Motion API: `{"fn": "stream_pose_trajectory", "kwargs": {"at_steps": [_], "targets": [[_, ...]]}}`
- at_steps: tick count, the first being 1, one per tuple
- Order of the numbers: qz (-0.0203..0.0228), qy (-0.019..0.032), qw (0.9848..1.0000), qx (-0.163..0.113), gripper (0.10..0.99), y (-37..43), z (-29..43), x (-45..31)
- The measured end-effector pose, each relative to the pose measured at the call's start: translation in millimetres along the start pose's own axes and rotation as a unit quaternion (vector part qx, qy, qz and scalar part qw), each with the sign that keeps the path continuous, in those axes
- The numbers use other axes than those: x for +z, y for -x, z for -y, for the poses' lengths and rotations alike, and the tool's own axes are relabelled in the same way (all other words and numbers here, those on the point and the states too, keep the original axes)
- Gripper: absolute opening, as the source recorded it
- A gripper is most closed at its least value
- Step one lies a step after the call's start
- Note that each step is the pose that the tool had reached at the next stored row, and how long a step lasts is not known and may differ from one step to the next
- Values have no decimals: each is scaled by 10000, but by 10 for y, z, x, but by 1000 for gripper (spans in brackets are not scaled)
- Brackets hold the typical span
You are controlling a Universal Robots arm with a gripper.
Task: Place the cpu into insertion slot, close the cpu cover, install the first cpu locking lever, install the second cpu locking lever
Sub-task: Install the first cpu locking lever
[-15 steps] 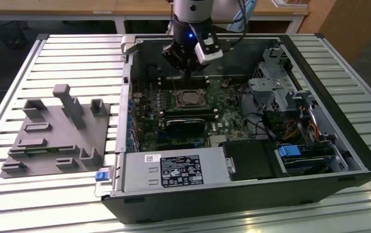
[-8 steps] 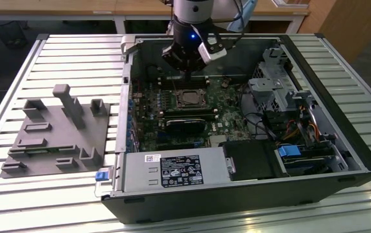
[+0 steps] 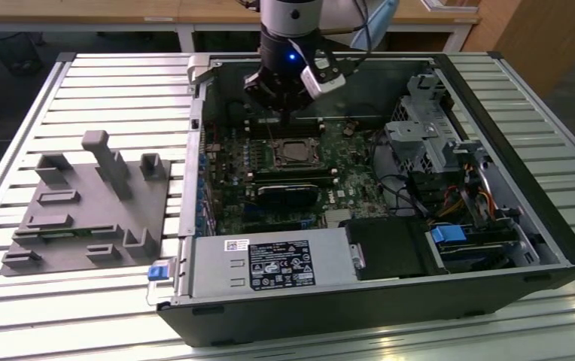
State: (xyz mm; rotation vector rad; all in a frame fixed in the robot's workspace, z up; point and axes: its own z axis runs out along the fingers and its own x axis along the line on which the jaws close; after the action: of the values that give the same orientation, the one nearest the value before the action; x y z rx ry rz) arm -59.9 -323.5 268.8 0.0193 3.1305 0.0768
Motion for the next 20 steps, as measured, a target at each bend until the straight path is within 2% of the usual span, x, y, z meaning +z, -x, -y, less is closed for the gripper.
{"fn": "stream_pose_trajectory", "kwargs": {"at_steps": [3,12,20], "targets": [[12,0,10000,-1,106,-62,1,-1],[20,-1,10000,-2,106,-135,2,-2],[32,0,10000,-3,106,-305,-17,9]]}}
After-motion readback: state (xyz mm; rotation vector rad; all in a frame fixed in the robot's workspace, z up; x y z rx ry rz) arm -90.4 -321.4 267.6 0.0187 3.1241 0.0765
